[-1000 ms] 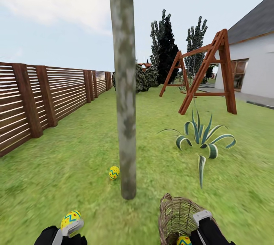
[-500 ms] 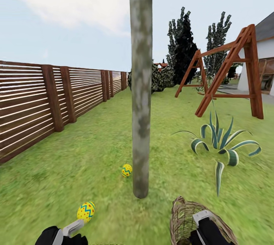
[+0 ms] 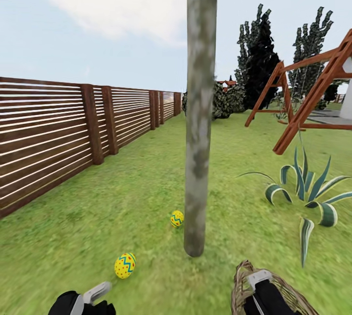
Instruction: Take the three Easter eggs out of the wicker basket on the lawn in the garden, then place them on the lawn next to a single tree (choose any tree) so that all three eggs are next to the same tree and none are left in the basket.
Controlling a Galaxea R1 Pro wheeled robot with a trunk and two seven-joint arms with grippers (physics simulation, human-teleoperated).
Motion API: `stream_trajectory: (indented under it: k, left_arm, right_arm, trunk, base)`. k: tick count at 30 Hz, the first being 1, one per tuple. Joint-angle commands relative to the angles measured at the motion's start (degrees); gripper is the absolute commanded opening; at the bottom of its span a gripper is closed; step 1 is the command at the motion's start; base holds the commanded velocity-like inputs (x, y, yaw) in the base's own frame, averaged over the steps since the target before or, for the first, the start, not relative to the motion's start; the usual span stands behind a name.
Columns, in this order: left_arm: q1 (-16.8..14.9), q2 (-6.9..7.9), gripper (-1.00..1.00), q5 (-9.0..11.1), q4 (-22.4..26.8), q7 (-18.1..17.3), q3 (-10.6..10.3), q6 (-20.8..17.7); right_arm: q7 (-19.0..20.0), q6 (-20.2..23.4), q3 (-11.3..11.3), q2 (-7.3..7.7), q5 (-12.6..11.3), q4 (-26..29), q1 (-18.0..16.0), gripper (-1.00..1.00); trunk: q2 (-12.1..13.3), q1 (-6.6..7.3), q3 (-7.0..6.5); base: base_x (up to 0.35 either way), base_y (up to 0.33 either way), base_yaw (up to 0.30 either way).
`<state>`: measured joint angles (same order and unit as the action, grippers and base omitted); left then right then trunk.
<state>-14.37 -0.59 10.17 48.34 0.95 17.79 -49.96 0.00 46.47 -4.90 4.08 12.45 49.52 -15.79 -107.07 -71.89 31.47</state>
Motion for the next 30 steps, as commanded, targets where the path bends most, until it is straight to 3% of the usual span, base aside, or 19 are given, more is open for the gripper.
stream_trajectory:
  k: [1, 16, 30]
  left_arm:
    - [0.0, -0.18, 1.00, 0.2, 0.1, 0.1, 0.2, -0.3]
    - [0.0, -0.36, 1.00, 0.3, 0.1, 0.0, 0.3, -0.3]
    - [0.0, 0.25, 1.00, 0.1, 0.1, -0.3, 0.5, -0.4]
  right_arm:
    - [0.0, 0.3, -0.2, 0.10, 0.1, 0.0, 0.0, 1.00]
    - [0.2, 0.3, -0.1, 0.19, 0.0, 0.2, 0.0, 1.00]
    - [0.4, 0.4, 0.2, 0.54, -0.6, 0.3, 0.0, 1.00]
  trunk:
    - [0.0, 0.00, 0.07]
    - [0.0, 0.00, 0.07]
    - [0.0, 0.00, 0.07]
  base:
    - [0.061, -0.266, 0.040]
    - [0.080, -0.267, 0.004]
    - [-0.008, 0.012, 0.000]
